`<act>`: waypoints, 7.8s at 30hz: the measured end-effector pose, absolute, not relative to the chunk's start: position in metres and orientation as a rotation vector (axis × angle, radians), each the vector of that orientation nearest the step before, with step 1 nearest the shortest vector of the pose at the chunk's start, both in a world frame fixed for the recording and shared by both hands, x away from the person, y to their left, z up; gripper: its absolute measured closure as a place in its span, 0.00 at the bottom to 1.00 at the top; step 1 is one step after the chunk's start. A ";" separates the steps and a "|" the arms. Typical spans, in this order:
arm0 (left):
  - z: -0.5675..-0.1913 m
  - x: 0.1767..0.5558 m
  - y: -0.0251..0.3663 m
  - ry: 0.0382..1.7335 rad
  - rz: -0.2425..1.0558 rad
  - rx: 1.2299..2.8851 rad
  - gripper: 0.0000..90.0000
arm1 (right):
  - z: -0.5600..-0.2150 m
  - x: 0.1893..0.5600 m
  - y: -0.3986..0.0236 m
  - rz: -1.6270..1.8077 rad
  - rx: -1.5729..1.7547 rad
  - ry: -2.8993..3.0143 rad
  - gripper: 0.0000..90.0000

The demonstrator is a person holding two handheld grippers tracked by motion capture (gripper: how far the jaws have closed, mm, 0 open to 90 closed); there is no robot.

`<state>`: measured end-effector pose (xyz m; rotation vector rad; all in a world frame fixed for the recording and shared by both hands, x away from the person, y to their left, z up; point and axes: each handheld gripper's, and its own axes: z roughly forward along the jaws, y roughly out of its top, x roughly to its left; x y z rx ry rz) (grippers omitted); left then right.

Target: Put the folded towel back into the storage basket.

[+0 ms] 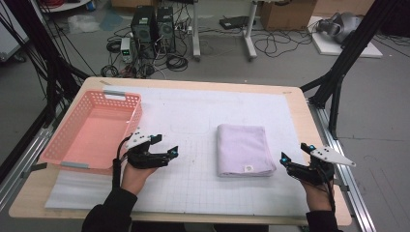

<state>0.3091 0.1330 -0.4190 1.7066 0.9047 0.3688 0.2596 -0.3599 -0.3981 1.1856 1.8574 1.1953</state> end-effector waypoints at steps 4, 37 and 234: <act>-0.426 0.318 0.115 0.901 0.321 1.739 0.23 | -0.399 0.260 -0.360 1.182 1.190 1.861 0.19; -0.453 0.360 -0.018 1.012 0.027 1.818 0.23 | -0.403 0.265 -0.353 1.174 1.179 1.911 0.20; -0.323 0.351 0.391 0.625 0.356 1.750 0.80 | -0.407 0.268 -0.322 1.086 1.096 2.021 0.20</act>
